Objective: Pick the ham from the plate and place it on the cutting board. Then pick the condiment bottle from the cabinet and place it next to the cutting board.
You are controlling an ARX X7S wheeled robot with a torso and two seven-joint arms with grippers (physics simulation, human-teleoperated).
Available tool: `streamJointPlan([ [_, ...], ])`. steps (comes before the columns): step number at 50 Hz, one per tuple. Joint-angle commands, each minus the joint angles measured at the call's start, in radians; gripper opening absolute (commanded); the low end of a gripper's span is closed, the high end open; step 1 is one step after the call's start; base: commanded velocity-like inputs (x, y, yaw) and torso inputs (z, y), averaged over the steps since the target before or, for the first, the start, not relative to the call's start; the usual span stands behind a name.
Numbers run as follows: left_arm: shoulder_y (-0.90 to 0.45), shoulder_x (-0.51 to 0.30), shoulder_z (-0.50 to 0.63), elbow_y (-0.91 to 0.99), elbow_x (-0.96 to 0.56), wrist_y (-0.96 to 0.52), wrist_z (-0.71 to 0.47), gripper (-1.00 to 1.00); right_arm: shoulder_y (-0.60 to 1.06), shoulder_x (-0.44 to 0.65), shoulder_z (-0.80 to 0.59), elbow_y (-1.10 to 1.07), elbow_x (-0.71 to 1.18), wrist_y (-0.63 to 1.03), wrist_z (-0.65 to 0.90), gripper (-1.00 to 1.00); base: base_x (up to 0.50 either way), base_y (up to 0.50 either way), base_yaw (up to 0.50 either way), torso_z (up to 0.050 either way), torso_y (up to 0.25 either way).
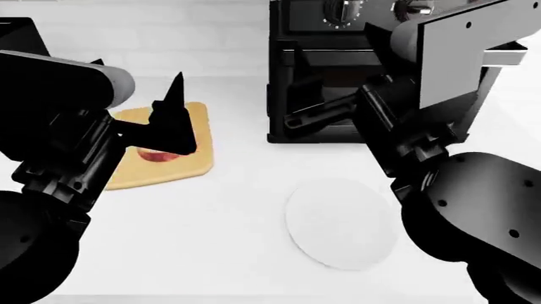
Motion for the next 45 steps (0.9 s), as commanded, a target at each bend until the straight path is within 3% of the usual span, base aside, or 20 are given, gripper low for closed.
streamJointPlan([
  [1,-0.017,-0.005,0.002,-0.002,-0.015,0.003,-0.011,1.0,0.001,0.018,0.026,-0.028,0.017,-0.008,0.016,1.0,-0.1,-0.5,0.0,0.0,0.0],
  [25,-0.143,-0.002,0.021,-0.026,-0.047,-0.006,-0.056,1.0,0.137,0.095,0.139,-0.108,0.163,0.052,0.158,1.0,0.0,-0.01,0.0,0.0,0.0],
  [37,-0.131,-0.008,0.029,-0.026,-0.035,0.011,-0.05,1.0,0.122,0.101,0.136,-0.105,0.137,0.032,0.142,1.0,0.37,-0.01,0.0,0.0,0.0],
  [45,-0.134,-0.014,0.028,-0.027,-0.045,0.013,-0.056,1.0,0.129,0.104,0.131,-0.109,0.14,0.036,0.148,1.0,0.02,0.0,0.0,0.0,0.0],
])
